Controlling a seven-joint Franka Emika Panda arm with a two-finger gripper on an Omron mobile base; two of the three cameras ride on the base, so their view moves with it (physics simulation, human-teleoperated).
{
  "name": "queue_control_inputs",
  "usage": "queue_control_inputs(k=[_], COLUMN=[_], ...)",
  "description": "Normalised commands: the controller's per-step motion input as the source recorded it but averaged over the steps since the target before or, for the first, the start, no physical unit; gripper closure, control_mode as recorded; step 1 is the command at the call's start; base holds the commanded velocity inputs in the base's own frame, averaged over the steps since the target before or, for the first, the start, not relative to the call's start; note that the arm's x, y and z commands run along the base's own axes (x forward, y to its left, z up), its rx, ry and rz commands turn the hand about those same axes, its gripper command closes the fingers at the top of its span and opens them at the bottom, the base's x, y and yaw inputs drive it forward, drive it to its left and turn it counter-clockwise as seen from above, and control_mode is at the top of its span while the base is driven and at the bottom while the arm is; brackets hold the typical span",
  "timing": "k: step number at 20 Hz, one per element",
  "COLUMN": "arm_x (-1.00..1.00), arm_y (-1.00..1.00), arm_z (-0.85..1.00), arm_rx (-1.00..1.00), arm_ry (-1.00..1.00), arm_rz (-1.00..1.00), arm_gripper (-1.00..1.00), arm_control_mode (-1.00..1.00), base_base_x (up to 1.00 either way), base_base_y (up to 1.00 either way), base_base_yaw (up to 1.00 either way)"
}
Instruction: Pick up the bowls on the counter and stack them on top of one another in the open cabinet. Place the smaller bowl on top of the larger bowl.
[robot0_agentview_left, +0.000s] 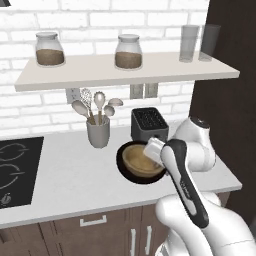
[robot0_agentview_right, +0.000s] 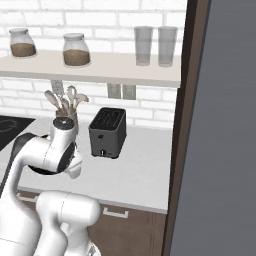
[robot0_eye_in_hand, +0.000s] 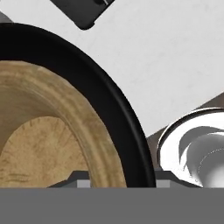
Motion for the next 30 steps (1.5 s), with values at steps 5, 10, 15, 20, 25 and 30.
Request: queue_control_inputs(k=[5,10,15,20,25,30], arm_x=[-0.3,-0.36,-0.41,-0.28,-0.2,-0.04], arm_y=[-0.27,-0.34,-0.34,-0.21,-0.25,-0.26], arm_z=[0.64,0.79,0.92,0.93,0.79,0.56], arm_rx=[0.0,0.0,0.0,0.0,0.0,0.0], arm_ry=[0.0,0.0,0.01,-0.02,-0.1,-0.18], arm_rz=[-0.51,-0.45,-0.35,-0.26,-0.07,0.0], arm_gripper=[1.0,1.0,1.0,1.0,1.0,1.0], arm_control_mode=[-1.0,-1.0,-1.0,-1.0,-1.0,-1.0], base_base_x=[0.0,0.0,0.0,0.0,0.0,0.0], base_base_y=[0.0,0.0,0.0,0.0,0.0,0.0], base_base_yaw=[0.0,0.0,0.0,0.0,0.0,0.0])
